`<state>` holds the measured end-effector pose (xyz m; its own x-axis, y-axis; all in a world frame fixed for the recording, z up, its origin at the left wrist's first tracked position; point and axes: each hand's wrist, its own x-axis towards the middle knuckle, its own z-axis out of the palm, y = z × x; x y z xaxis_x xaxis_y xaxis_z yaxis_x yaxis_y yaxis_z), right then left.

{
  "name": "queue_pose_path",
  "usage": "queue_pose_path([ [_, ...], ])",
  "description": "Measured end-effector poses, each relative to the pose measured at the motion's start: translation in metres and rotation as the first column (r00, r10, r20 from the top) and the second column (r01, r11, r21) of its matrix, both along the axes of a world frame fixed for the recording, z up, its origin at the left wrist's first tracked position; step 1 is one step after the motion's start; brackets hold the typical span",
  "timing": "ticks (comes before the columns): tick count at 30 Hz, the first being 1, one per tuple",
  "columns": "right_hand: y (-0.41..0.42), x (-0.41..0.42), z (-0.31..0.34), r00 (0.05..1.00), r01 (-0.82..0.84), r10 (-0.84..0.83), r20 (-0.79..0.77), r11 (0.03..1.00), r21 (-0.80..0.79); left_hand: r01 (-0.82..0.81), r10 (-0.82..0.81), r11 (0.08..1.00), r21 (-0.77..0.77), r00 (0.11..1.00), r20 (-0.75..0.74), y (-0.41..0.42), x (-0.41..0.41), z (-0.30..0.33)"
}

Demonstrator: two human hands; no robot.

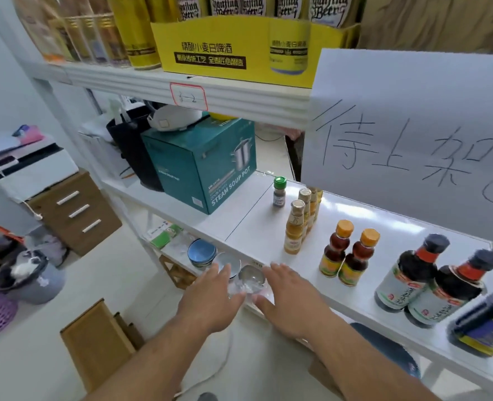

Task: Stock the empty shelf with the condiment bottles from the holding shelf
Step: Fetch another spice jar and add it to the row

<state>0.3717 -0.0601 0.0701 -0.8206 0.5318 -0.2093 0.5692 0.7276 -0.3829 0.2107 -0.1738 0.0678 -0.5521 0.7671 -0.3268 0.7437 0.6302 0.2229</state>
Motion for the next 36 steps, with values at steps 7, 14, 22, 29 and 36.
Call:
queue_pose_path([
  [7, 0.032, -0.097, -0.006, 0.984, 0.176, -0.175, 0.022, 0.984, -0.021, 0.119, -0.121, 0.991, 0.062, 0.992, 0.034, 0.052, -0.098, -0.007],
  [14, 0.061, -0.170, -0.024, 0.887, 0.457, -0.459, -0.050, 0.889, -0.042, 0.255, -0.263, 0.961, 0.106, 0.962, 0.069, 0.109, -0.167, -0.013],
  [22, 0.142, -0.217, -0.037, 0.517, 0.771, -0.837, -0.180, 0.547, -0.327, 0.142, -0.265, 0.939, 0.313, 0.879, 0.396, 0.176, -0.207, -0.040],
  [29, 0.219, -0.246, -0.068, 0.212, 0.806, -0.945, -0.251, 0.314, -0.501, 0.123, -0.283, 0.924, 0.361, 0.856, 0.434, 0.222, -0.226, -0.072],
  [36, 0.259, -0.260, -0.104, 0.144, 0.781, -0.946, -0.291, 0.289, -0.553, 0.116, -0.301, 0.914, 0.389, 0.835, 0.460, 0.248, -0.229, -0.096],
])
